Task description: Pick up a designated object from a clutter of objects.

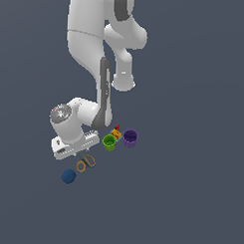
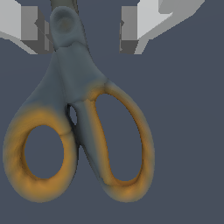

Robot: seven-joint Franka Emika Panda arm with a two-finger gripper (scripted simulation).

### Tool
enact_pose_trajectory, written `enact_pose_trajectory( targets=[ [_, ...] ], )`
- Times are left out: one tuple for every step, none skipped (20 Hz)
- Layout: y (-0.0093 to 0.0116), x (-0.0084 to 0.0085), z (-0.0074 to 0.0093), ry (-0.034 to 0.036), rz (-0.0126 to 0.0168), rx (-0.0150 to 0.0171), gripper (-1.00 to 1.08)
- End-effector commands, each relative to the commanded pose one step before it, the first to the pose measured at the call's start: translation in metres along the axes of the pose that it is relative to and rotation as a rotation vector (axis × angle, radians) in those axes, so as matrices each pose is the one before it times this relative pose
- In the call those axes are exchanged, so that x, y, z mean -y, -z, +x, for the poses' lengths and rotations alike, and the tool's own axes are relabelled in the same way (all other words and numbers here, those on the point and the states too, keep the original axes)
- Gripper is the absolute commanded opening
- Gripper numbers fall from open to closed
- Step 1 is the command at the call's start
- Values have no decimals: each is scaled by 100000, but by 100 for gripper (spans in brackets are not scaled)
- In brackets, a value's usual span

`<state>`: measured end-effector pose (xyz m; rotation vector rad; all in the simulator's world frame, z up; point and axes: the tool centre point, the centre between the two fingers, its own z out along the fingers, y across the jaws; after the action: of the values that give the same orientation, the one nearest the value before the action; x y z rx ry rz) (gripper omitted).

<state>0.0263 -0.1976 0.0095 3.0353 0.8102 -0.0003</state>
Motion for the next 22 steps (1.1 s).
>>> enact_pose_trajectory(
  targets=[
    [-163, 19, 63, 99, 7, -19, -100],
    [0, 0, 0, 0, 0, 0, -100],
    [0, 0, 0, 0, 0, 0, -100],
    [0, 0, 0, 0, 0, 0, -100],
    [0, 0, 0, 0, 0, 0, -100],
    [0, 0, 0, 0, 0, 0, -100],
    [0, 0, 0, 0, 0, 0, -100],
    [0, 0, 0, 0, 0, 0, -100],
    [164, 73, 81, 170, -9, -65, -100],
    [16, 16, -1, 0, 0, 0, -100],
    [47, 48, -3, 0, 0, 0, -100],
    [78, 80, -6, 0, 0, 0, -100],
    [109, 112, -8, 0, 0, 0, -100],
    [141, 145, -10, 0, 0, 0, -100],
    [173, 177, -12, 0, 0, 0, -100],
    [206, 211, -15, 0, 0, 0, -100],
    [239, 245, -17, 0, 0, 0, -100],
    [272, 278, -19, 0, 0, 0, -100],
    [305, 312, -22, 0, 0, 0, -100],
    [338, 346, -24, 0, 0, 0, -100],
    [371, 380, -26, 0, 0, 0, -100],
    [405, 414, -29, 0, 0, 0, -100]
  ],
)
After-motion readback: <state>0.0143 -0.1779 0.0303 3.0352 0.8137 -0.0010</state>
